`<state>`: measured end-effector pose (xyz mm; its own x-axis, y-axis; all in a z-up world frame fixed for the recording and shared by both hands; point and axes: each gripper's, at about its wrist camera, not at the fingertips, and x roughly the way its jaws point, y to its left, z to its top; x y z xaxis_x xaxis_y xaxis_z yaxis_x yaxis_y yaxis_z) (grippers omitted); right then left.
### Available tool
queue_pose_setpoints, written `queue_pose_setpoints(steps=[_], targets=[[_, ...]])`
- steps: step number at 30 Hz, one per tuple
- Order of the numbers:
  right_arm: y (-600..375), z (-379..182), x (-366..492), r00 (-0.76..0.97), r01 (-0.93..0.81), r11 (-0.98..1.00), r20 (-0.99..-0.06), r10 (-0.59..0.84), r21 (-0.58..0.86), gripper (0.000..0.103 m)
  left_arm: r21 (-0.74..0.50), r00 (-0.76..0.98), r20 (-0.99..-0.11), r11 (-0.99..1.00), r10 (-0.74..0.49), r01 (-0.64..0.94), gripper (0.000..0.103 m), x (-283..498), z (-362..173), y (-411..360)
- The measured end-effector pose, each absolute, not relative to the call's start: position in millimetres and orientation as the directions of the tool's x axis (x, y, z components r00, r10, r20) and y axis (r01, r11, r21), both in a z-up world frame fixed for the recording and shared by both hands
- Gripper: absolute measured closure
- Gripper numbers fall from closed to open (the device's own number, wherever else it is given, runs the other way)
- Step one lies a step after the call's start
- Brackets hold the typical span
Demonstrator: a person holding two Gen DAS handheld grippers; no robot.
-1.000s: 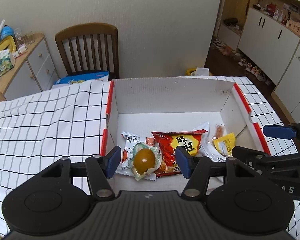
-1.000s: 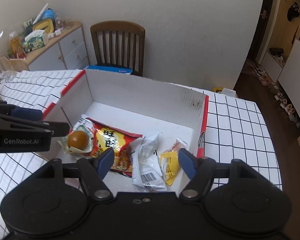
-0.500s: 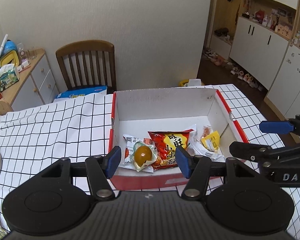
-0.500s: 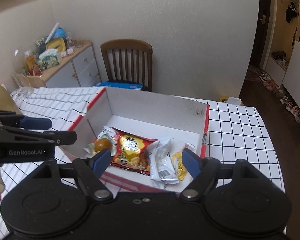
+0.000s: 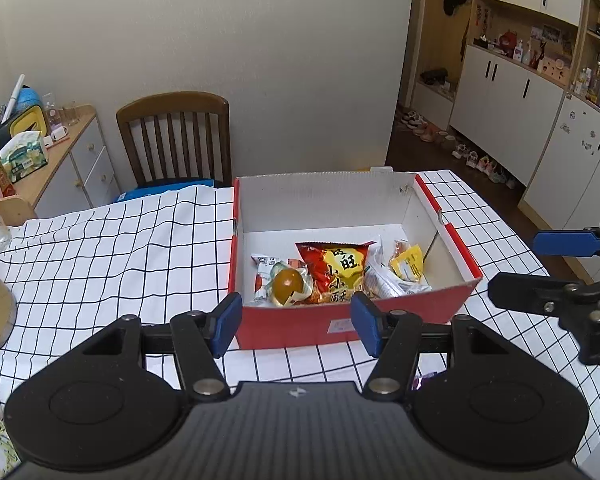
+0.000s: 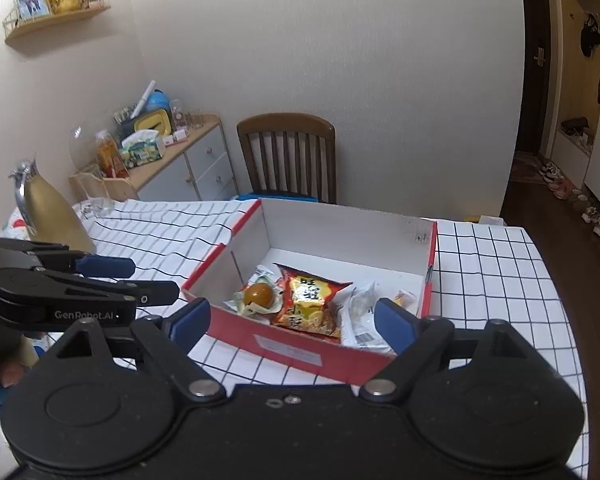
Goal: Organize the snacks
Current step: 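Withdraw both open tools from the box toward the remaining snacks, then grasp the brown Oreo bag with the right tool while the left tool grasps the sausage stick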
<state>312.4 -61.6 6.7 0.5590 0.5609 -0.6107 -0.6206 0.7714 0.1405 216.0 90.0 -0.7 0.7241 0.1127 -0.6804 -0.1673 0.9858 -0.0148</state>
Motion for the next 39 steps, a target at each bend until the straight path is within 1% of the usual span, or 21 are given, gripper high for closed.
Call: queue_pose_setpoints(steps=[3, 5, 6, 8, 10, 14, 16, 18, 21, 26, 32, 39], targets=[[-69, 6, 304, 0.561, -0.617, 0.771, -0.599, 0.571, 0.157, 0.011, -0.027, 0.734, -0.670, 0.985, 0.111, -0.173, 0.035, 204, -1, 91], [-73, 5, 299, 0.564, -0.612, 0.773, -0.592, 0.575, 0.168, 0.008, -0.030, 0.741, -0.663, 0.984, 0.112, -0.176, 0.035, 196, -1, 90], [-76, 5, 295, 0.568, -0.608, 0.775, -0.587, 0.576, 0.172, 0.004, -0.029, 0.743, -0.660, 0.984, 0.112, -0.175, 0.035, 193, -1, 89], [-80, 3, 289, 0.573, -0.604, 0.776, -0.579, 0.580, 0.180, 0.003, -0.024, 0.748, -0.654, 0.984, 0.118, -0.176, 0.034, 185, -2, 88], [-84, 1, 283, 0.575, -0.600, 0.777, -0.572, 0.585, 0.191, 0.002, -0.019, 0.751, -0.649, 0.984, 0.124, -0.178, 0.029, 177, -4, 86], [-94, -7, 273, 0.569, -0.582, 0.780, -0.569, 0.594, 0.231, 0.000, -0.017, 0.753, -0.646, 0.984, 0.125, -0.178, 0.027, 163, -10, 82], [-96, -11, 268, 0.571, -0.570, 0.789, -0.579, 0.582, 0.229, 0.000, -0.030, 0.750, -0.651, 0.983, 0.117, -0.180, 0.021, 158, -14, 81], [-98, -16, 264, 0.566, -0.565, 0.791, -0.588, 0.578, 0.234, 0.000, -0.043, 0.752, -0.649, 0.982, 0.112, -0.183, 0.020, 152, -19, 81], [-101, -24, 257, 0.556, -0.553, 0.797, -0.606, 0.570, 0.242, 0.000, -0.022, 0.748, -0.653, 0.983, 0.122, -0.180, 0.020, 143, -28, 76], [-103, -43, 247, 0.534, -0.532, 0.809, -0.642, 0.549, 0.249, 0.000, -0.015, 0.721, -0.684, 0.986, 0.112, -0.168, 0.020, 134, -48, 74], [-98, -62, 240, 0.526, -0.523, 0.829, -0.689, 0.499, 0.200, 0.000, -0.022, 0.698, -0.708, 0.985, 0.105, -0.170, 0.020, 123, -69, 77], [-98, -90, 240, 0.497, -0.502, 0.848, -0.746, 0.443, 0.170, 0.000, -0.007, 0.665, -0.743, 0.992, 0.079, -0.126, 0.020, 118, -94, 77]])
